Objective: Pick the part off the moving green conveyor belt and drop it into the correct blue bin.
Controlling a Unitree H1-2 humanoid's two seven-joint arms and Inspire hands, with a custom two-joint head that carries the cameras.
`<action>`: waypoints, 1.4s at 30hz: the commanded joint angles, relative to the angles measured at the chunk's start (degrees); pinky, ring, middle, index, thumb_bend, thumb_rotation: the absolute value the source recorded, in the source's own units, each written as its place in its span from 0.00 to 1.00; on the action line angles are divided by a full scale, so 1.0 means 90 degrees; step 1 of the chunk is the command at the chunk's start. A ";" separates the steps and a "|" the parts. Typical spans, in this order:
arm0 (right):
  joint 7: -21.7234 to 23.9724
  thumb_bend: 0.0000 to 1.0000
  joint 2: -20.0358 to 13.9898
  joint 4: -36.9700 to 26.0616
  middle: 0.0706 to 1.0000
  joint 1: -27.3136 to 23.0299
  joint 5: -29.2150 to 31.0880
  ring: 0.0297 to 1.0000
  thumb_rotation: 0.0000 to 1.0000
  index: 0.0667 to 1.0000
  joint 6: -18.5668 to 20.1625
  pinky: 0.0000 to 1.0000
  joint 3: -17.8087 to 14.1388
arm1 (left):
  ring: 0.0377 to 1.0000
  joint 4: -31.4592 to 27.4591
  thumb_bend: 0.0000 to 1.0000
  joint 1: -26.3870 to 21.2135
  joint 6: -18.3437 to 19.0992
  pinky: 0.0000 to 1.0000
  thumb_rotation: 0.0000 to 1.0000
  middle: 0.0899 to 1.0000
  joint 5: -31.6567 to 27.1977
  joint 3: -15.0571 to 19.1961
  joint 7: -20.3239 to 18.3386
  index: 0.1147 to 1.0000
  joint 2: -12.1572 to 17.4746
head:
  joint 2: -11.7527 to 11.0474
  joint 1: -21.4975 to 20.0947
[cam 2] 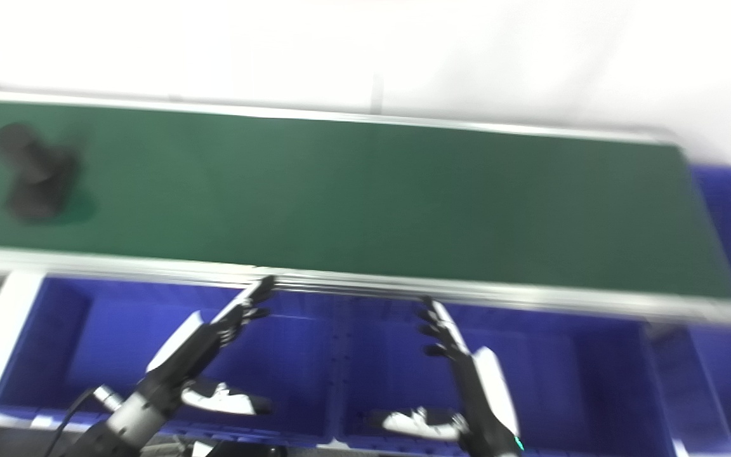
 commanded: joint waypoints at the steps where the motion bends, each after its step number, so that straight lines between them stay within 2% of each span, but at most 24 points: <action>1: -0.0173 0.86 -0.0062 -0.0077 0.88 0.0073 0.0177 0.82 0.13 0.95 -0.0634 0.70 -0.0103 | 0.94 -0.0038 0.87 -0.0088 -0.0337 0.84 0.32 0.98 0.0146 0.0055 0.0149 0.96 0.0073 | -0.0088 0.0133; 5: -0.0156 0.85 -0.0112 -0.0269 0.90 0.0146 0.0389 0.84 0.14 0.97 -0.0793 0.72 -0.0262 | 0.92 0.0076 0.88 -0.0201 -0.0375 0.81 0.31 0.97 0.0221 0.0085 0.0231 0.95 0.0180 | -0.0353 0.0428; 8: -0.0092 0.83 -0.0160 -0.0344 0.91 0.0135 0.0580 0.86 0.12 0.99 -0.0857 0.75 -0.0346 | 0.90 0.0144 0.89 -0.0277 -0.0375 0.79 0.29 0.97 0.0160 0.0081 0.0265 0.93 0.0256 | -0.0429 0.0451; 13: -0.0031 0.83 -0.0135 -0.0592 0.92 0.0030 0.0724 0.86 0.08 0.99 -0.0780 0.74 -0.0428 | 0.88 0.0309 0.90 -0.0352 -0.0374 0.78 0.28 0.93 0.0117 0.0049 0.0415 0.92 0.0287 | -0.0540 0.0274; 18: 0.0014 0.85 -0.0072 -0.0811 0.90 -0.0161 0.0743 0.84 0.11 0.98 -0.0652 0.71 -0.0463 | 0.86 0.0425 0.91 -0.0399 -0.0378 0.76 0.29 0.92 0.0167 -0.0065 0.0628 0.92 0.0335 | -0.0601 0.0104; 29: 0.0284 0.91 0.0008 -0.1389 0.87 -0.0988 0.0721 0.81 0.20 0.94 -0.0131 0.66 -0.0652 | 0.84 0.0495 0.90 -0.0517 -0.0379 0.72 0.27 0.91 0.0295 -0.0498 0.1068 0.89 0.0550 | -0.0722 0.0073; 35: 0.0482 0.94 0.0033 -0.1556 0.85 -0.1527 0.0467 0.79 0.29 0.92 0.0284 0.64 -0.0753 | 0.85 0.0549 0.90 -0.0605 -0.0380 0.76 0.27 0.91 0.0431 -0.0733 0.1314 0.88 0.0621 | -0.0719 0.0076; 39: 0.0634 0.93 0.0039 -0.1573 0.84 -0.1897 0.0245 0.77 0.31 0.91 0.0579 0.62 -0.0777 | 0.86 0.0657 0.90 -0.0720 -0.0380 0.77 0.29 0.91 0.0857 -0.0988 0.1746 0.89 0.0705 | -0.0736 0.0032; 42: 0.0733 0.93 0.0039 -0.1575 0.82 -0.2126 0.0139 0.75 0.32 0.89 0.0770 0.58 -0.0771 | 0.87 0.0722 0.90 -0.0771 -0.0379 0.78 0.30 0.92 0.1087 -0.1111 0.1913 0.89 0.0738 | -0.0729 -0.0030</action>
